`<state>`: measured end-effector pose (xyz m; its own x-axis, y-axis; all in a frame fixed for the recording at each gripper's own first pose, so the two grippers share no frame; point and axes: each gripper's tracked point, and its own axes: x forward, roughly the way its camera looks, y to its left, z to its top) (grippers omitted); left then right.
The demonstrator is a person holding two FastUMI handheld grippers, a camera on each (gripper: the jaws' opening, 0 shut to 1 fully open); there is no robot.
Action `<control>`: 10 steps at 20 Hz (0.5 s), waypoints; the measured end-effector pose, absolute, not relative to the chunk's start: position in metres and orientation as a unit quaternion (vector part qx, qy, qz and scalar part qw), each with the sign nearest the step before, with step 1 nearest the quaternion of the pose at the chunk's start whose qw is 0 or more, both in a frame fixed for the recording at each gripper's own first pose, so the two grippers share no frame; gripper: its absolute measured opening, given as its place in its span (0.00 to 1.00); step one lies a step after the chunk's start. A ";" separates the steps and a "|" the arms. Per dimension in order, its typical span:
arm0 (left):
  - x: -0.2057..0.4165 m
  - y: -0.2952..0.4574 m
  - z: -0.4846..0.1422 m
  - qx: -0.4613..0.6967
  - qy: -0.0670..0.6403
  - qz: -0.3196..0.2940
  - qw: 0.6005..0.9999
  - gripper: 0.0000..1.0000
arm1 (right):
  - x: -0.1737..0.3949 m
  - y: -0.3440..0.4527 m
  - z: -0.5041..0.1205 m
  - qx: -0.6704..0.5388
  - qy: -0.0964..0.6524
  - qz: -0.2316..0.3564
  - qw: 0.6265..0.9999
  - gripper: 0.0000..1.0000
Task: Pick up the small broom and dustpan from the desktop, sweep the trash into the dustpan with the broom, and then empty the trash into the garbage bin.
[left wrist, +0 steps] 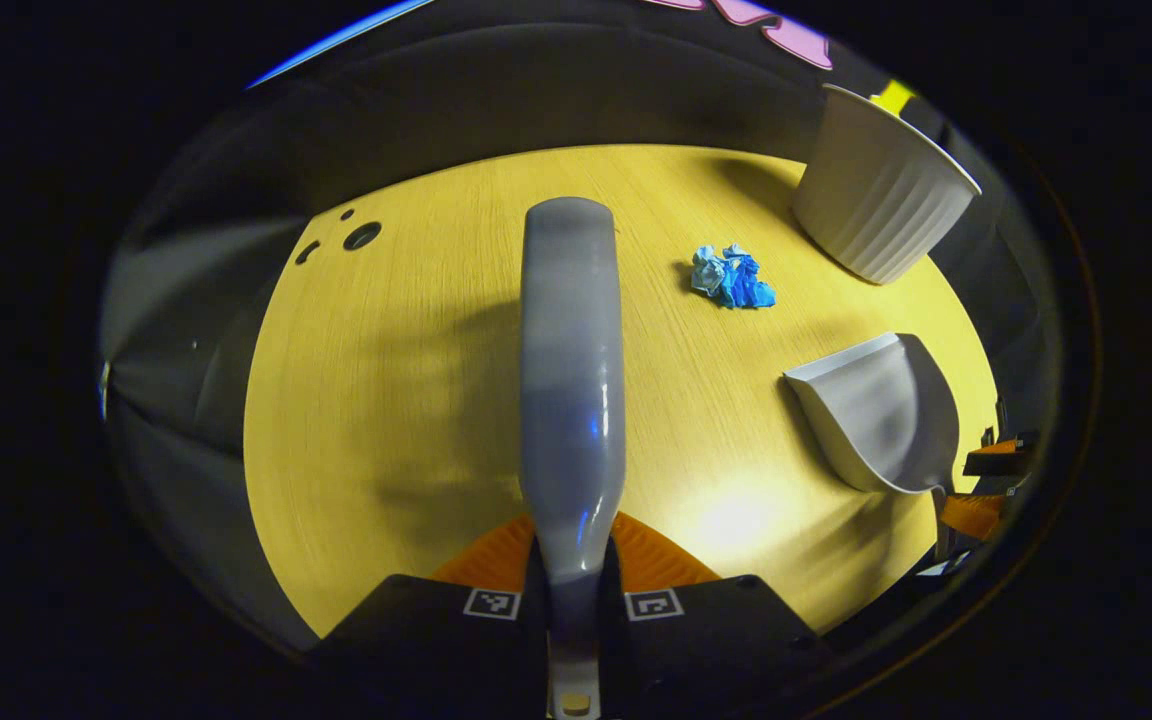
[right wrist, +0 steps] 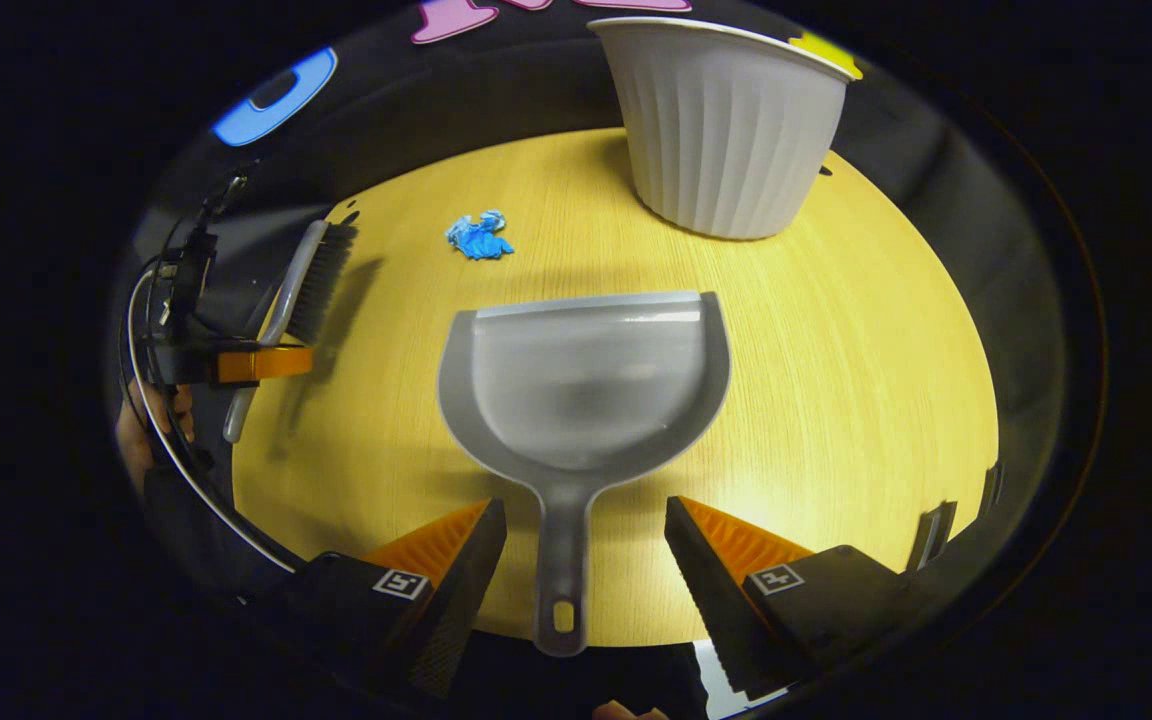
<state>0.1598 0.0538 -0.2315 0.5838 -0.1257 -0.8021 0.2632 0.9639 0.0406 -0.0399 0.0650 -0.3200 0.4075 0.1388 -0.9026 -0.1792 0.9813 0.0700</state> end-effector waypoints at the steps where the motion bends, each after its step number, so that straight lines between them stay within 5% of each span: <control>1: 0.168 0.054 -0.231 0.093 0.444 -0.114 0.884 0.24 | -0.038 0.065 -0.326 -0.013 0.543 0.084 0.836 0.99; 10: 0.251 0.043 -0.232 0.193 0.449 -0.139 0.862 0.24 | -0.031 0.079 -0.362 -0.016 0.570 0.068 0.818 0.99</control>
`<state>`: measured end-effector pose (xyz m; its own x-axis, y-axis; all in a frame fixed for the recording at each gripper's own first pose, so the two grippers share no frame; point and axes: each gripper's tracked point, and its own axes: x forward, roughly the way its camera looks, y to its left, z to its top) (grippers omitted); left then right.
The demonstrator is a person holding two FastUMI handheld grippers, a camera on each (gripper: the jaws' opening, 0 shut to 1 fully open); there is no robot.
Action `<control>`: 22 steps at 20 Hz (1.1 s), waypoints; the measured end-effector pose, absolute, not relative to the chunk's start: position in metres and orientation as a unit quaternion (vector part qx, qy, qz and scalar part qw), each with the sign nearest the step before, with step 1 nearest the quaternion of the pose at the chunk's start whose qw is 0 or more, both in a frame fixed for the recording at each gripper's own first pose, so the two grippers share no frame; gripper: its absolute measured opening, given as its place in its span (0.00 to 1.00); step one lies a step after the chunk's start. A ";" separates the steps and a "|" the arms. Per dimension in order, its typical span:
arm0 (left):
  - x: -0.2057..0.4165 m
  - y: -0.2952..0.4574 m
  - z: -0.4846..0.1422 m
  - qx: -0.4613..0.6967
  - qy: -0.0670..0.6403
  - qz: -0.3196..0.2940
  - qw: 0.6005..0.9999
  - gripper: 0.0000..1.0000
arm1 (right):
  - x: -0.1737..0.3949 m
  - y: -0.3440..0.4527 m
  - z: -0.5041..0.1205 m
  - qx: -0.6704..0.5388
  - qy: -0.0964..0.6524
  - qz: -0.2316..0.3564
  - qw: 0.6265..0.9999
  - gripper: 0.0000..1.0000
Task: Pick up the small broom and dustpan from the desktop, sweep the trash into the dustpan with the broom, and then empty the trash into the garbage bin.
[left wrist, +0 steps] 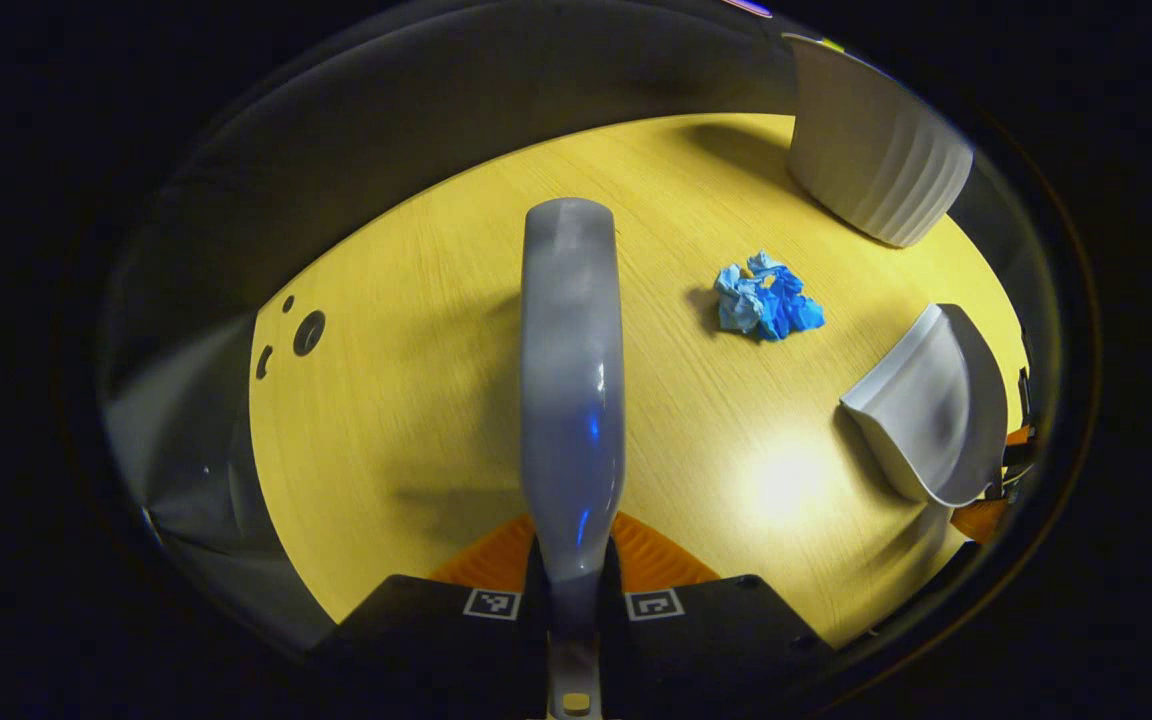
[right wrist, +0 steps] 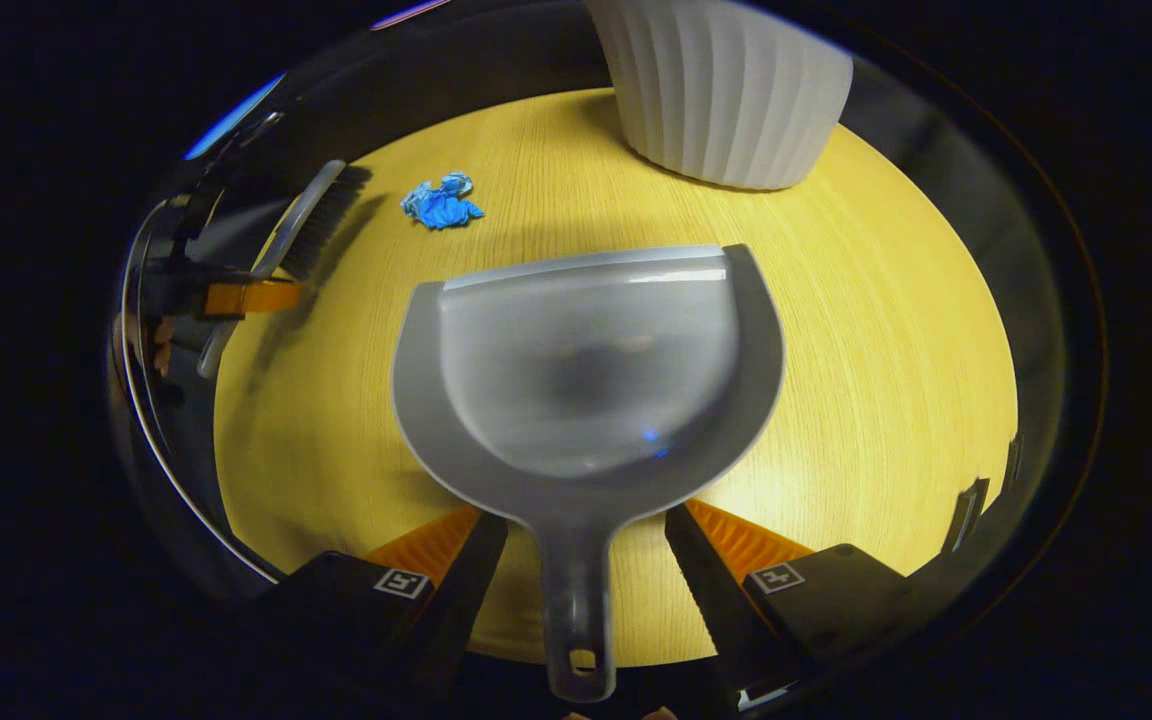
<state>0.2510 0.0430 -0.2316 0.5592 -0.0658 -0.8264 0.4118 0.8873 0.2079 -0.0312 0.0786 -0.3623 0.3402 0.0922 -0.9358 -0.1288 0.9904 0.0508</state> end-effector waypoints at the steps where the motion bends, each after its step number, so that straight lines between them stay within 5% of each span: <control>1: 0.258 0.040 -0.231 0.203 0.449 -0.141 0.858 0.24 | -0.031 0.080 -0.366 -0.015 0.573 0.065 0.816 0.98; 4: 0.275 0.027 -0.234 0.234 0.452 -0.159 0.846 0.23 | -0.030 0.086 -0.373 -0.004 0.587 0.068 0.807 0.89; 6: 0.288 0.018 -0.235 0.260 0.449 -0.169 0.838 0.26 | -0.027 0.085 -0.376 -0.008 0.587 0.064 0.807 0.77; 7: 0.295 0.016 -0.235 0.270 0.445 -0.170 0.837 0.23 | -0.028 0.085 -0.376 -0.006 0.593 0.063 0.803 0.63; 8: 0.300 0.014 -0.236 0.278 0.447 -0.170 0.833 0.23 | -0.027 0.085 -0.376 -0.004 0.595 0.066 0.801 0.67; 9: 0.305 0.012 -0.238 0.285 0.450 -0.174 0.828 0.24 | -0.030 0.085 -0.375 -0.001 0.603 0.072 0.795 0.45; 13: 0.324 0.006 -0.234 0.348 0.444 -0.196 0.802 0.24 | -0.035 0.080 -0.379 -0.015 0.617 0.108 0.780 0.36; 15: 0.331 0.000 -0.232 0.375 0.445 -0.209 0.786 0.24 | -0.039 0.074 -0.377 -0.027 0.620 0.122 0.775 0.41; 16: 0.330 -0.004 -0.232 0.385 0.446 -0.218 0.778 0.24 | -0.038 0.070 -0.377 -0.035 0.620 0.126 0.773 0.34; 22: 0.307 -0.026 -0.233 0.415 0.459 -0.258 0.742 0.24 | -0.036 0.057 -0.376 -0.067 0.619 0.151 0.768 0.34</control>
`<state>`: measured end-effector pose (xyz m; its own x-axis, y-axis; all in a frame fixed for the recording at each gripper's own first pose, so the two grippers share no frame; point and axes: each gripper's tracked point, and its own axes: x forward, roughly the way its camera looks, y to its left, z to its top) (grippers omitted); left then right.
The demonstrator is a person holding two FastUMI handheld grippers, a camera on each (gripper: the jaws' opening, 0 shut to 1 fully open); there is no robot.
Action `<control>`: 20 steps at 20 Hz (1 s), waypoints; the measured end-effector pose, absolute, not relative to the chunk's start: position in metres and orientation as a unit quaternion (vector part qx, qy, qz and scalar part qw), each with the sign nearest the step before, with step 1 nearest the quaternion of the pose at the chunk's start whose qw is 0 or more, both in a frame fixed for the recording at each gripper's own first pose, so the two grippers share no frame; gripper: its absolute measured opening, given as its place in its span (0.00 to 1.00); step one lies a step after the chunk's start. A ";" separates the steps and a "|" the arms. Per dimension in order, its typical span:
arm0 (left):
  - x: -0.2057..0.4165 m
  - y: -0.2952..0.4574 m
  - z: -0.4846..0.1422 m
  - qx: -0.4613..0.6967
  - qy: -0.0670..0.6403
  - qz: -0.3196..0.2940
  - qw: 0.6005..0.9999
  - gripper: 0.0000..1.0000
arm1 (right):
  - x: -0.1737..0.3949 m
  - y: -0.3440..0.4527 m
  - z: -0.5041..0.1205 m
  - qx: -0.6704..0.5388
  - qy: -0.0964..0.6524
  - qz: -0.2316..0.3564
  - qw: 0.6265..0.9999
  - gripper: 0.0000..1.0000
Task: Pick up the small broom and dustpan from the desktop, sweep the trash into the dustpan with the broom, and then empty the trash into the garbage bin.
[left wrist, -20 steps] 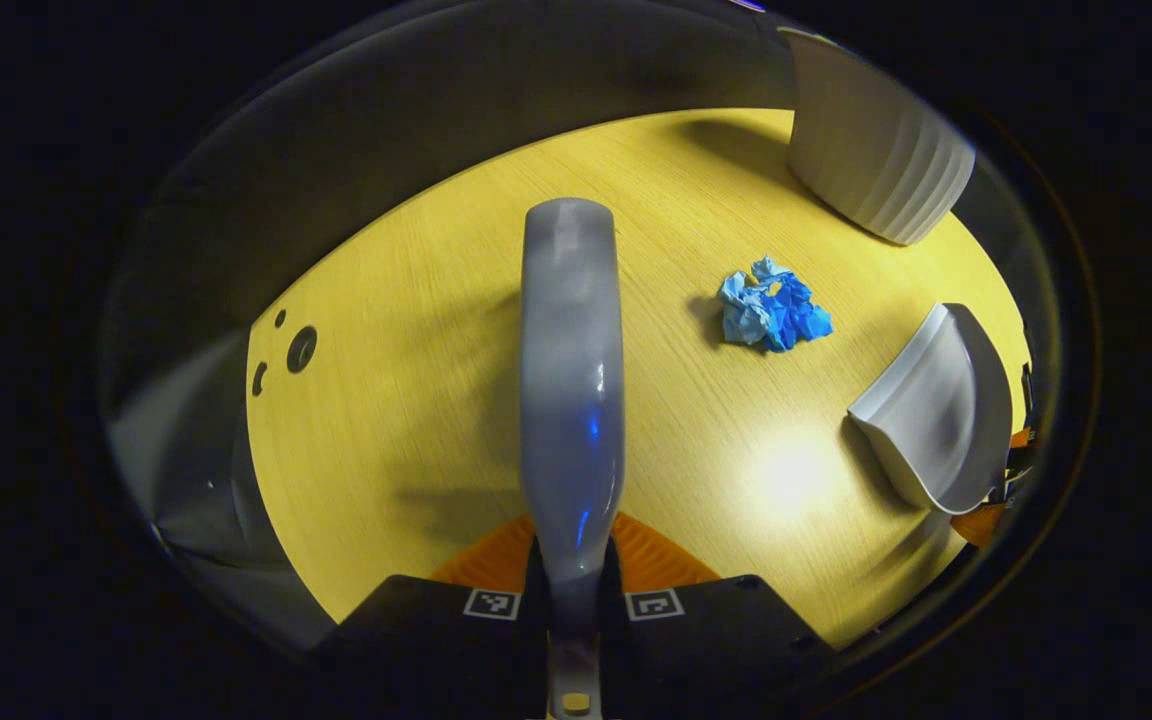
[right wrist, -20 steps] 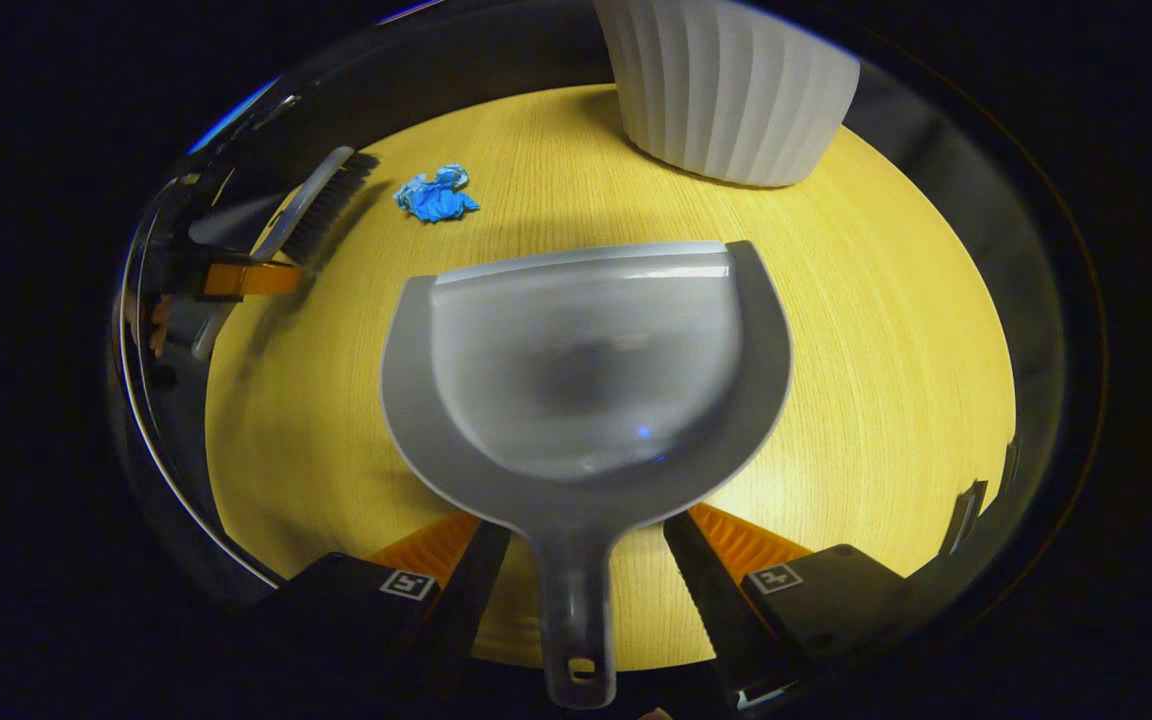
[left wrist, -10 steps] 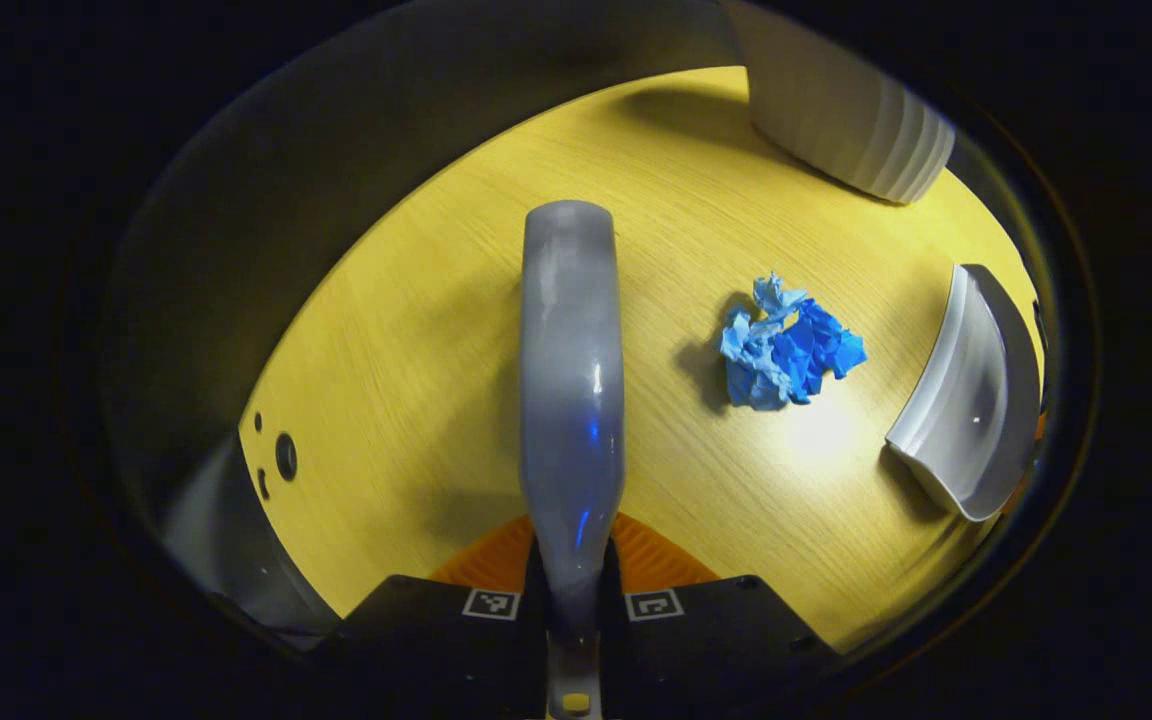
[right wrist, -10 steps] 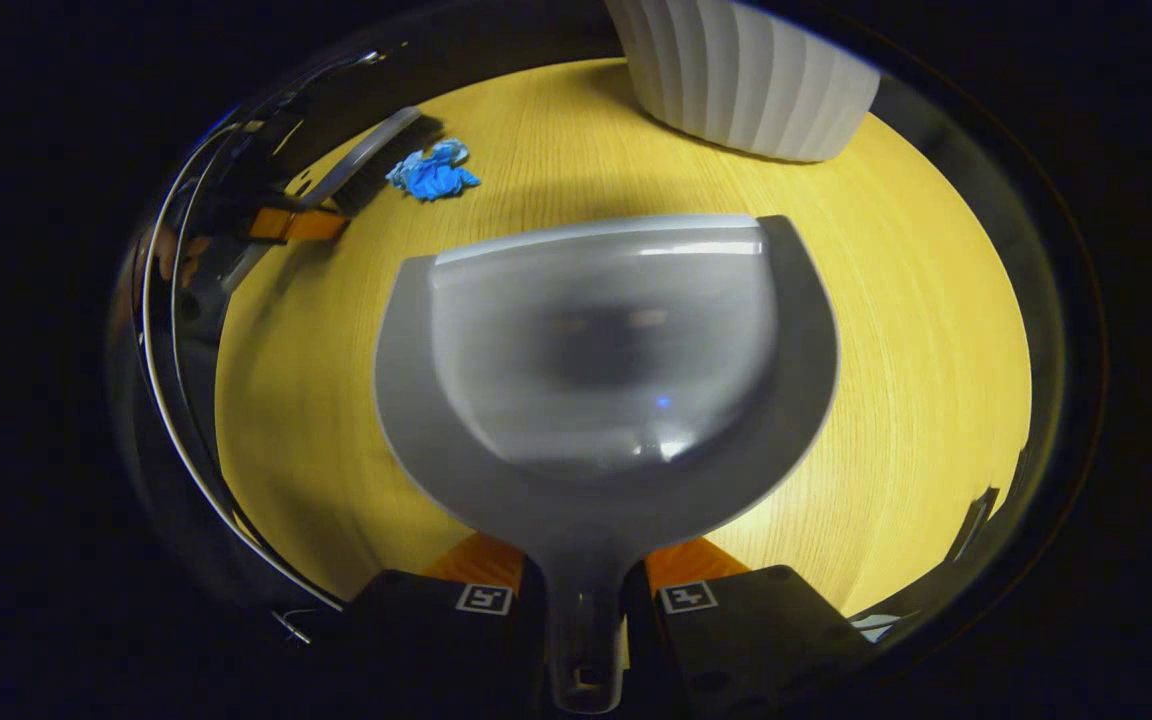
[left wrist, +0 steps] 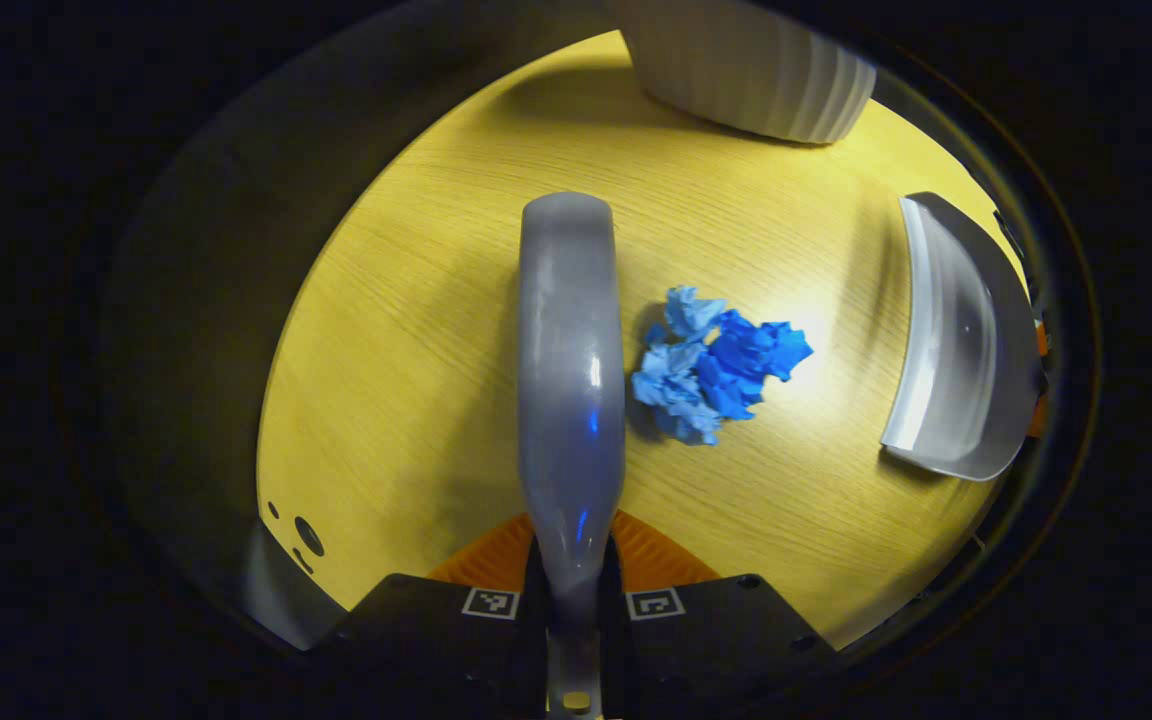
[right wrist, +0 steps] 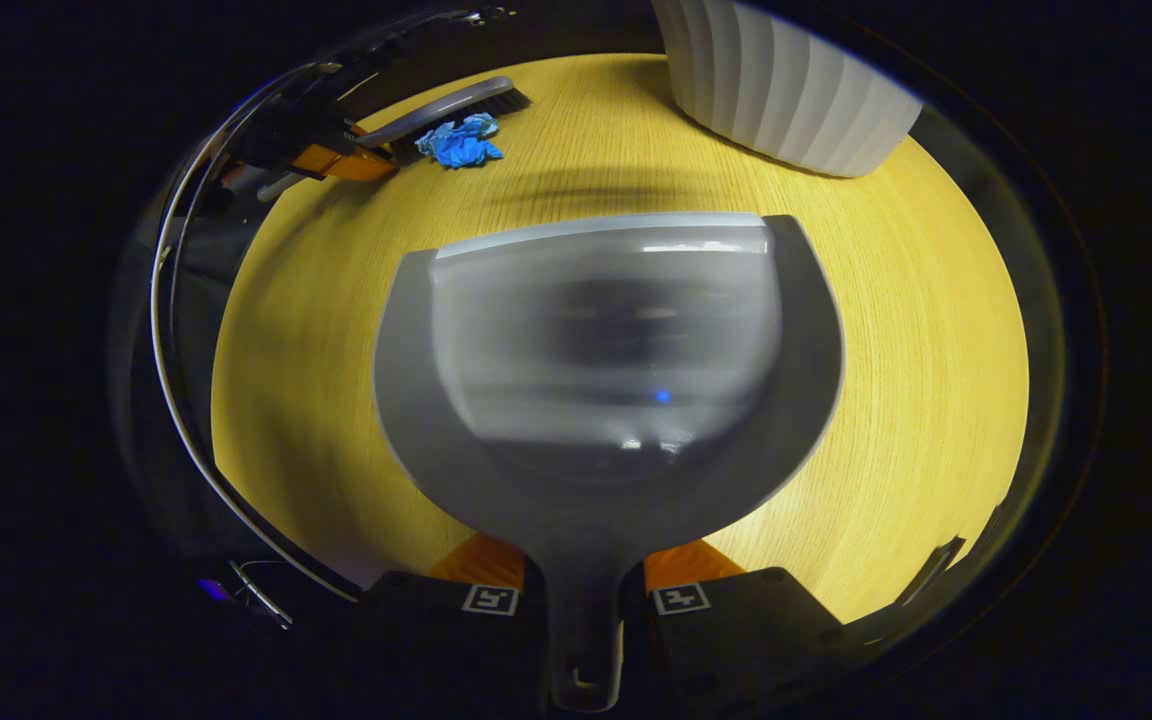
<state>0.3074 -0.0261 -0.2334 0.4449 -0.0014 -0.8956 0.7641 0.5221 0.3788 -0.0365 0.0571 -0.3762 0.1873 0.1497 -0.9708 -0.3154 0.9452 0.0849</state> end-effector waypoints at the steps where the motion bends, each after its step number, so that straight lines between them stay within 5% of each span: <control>1: 0.302 -0.030 -0.234 0.420 0.460 -0.265 0.736 0.24 | -0.036 0.056 -0.375 -0.070 0.619 0.156 0.767 0.34; 10: 0.220 -0.088 -0.258 0.426 0.473 -0.359 0.682 0.22 | -0.036 0.054 -0.362 -0.099 0.608 0.206 0.761 0.34; 15: 0.144 -0.120 -0.259 0.350 0.543 -0.427 0.633 0.25 | -0.038 0.041 -0.368 -0.116 0.592 0.247 0.758 0.34; 20: 0.124 -0.120 -0.242 0.279 0.575 -0.413 0.649 0.25 | -0.036 0.031 -0.365 -0.112 0.584 0.277 0.755 0.33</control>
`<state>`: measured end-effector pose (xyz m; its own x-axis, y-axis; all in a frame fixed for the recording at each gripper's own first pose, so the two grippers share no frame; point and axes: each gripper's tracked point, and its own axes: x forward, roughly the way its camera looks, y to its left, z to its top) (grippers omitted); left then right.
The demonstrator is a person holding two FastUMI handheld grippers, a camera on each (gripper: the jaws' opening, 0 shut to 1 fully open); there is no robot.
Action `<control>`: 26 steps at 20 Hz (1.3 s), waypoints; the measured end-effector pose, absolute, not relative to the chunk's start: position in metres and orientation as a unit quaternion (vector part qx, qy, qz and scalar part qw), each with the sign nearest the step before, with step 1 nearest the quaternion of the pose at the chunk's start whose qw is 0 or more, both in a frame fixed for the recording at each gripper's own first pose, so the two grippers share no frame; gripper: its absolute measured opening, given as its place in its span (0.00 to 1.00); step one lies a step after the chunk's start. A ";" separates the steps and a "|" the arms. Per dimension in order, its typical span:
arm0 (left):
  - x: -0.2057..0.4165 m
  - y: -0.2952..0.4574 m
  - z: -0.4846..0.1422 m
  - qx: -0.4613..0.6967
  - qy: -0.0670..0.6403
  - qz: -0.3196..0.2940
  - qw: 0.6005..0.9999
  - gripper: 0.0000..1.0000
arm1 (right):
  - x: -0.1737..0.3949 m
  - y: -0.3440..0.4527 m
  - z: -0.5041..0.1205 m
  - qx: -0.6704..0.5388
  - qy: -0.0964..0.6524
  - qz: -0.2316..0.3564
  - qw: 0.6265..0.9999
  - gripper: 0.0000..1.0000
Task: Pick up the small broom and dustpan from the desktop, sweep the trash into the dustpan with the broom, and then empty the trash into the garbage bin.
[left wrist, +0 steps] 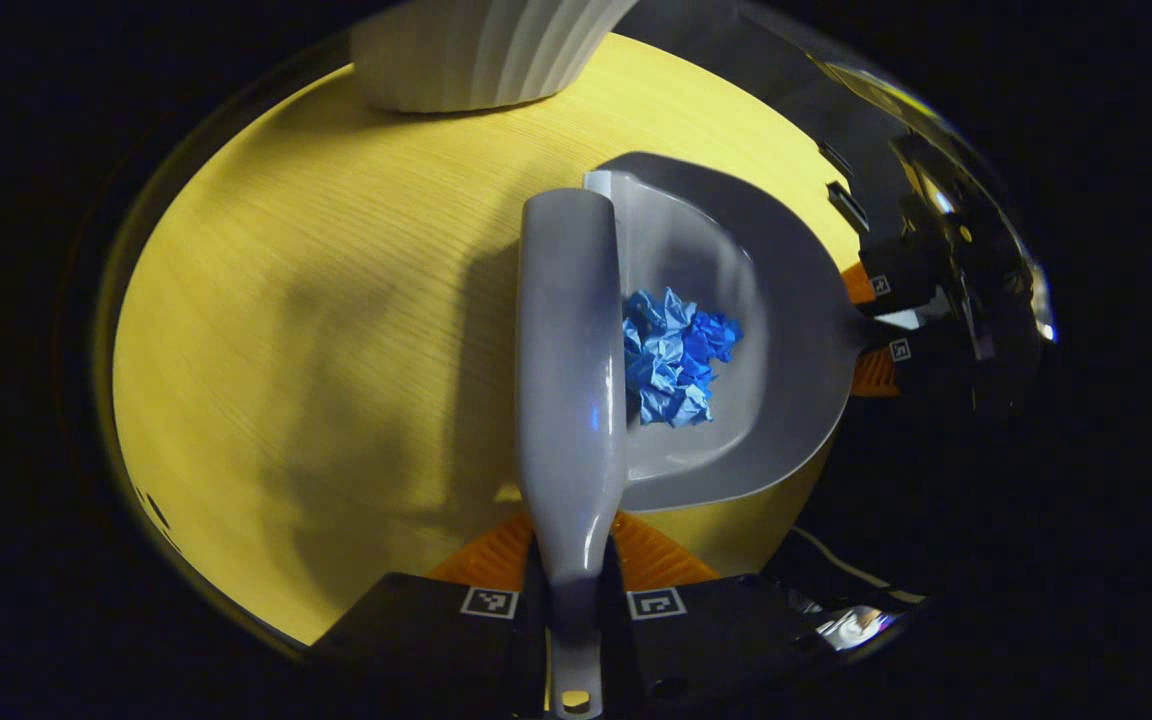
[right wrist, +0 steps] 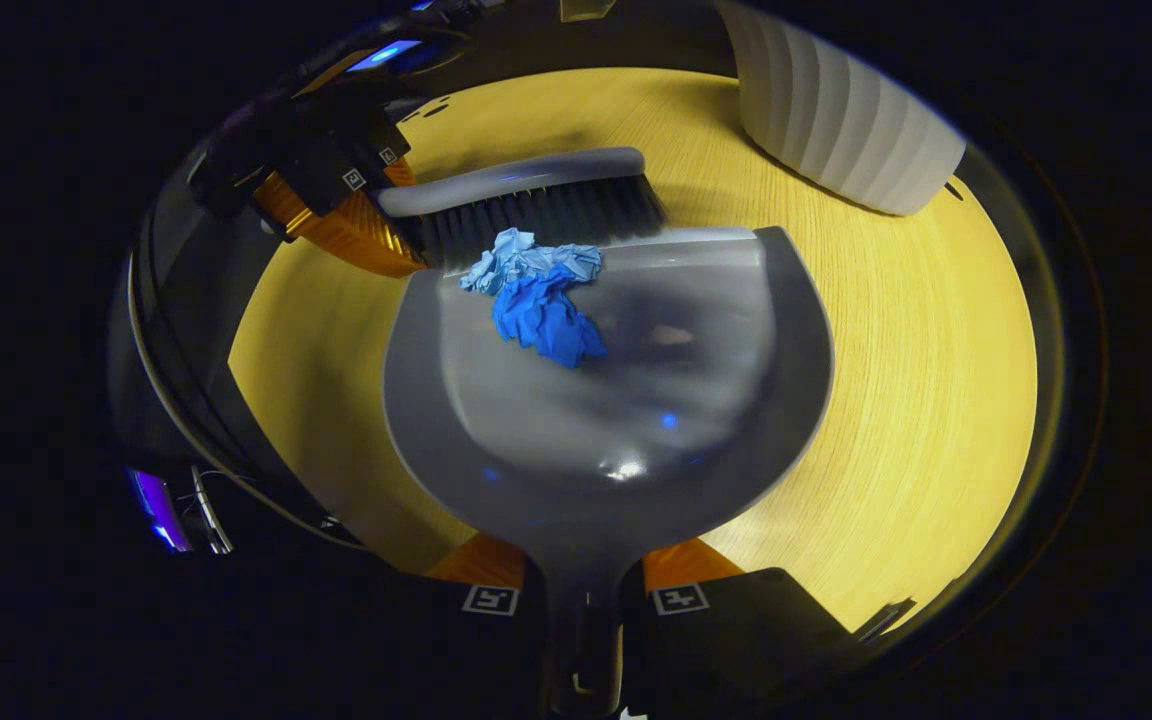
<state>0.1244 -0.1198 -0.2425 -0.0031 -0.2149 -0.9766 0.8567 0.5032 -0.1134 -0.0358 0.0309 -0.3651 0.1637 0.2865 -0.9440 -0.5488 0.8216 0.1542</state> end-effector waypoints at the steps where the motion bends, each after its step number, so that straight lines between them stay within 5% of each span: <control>1: 0.124 -0.121 -0.241 0.263 0.575 -0.404 0.661 0.25 | -0.035 0.030 -0.366 -0.105 0.585 0.281 0.754 0.33; 14: 0.093 -0.069 -0.259 0.108 0.488 -0.211 0.840 0.25 | -0.029 0.025 -0.365 -0.122 0.556 0.292 0.768 0.33; 19: 0.061 -0.010 -0.300 0.081 0.488 -0.159 0.854 0.25 | -0.027 0.024 -0.352 -0.152 0.554 0.273 0.772 0.34; 26: 0.028 0.025 -0.375 0.065 0.491 -0.178 0.850 0.23 | -0.033 0.031 -0.358 -0.140 0.541 0.232 0.796 0.34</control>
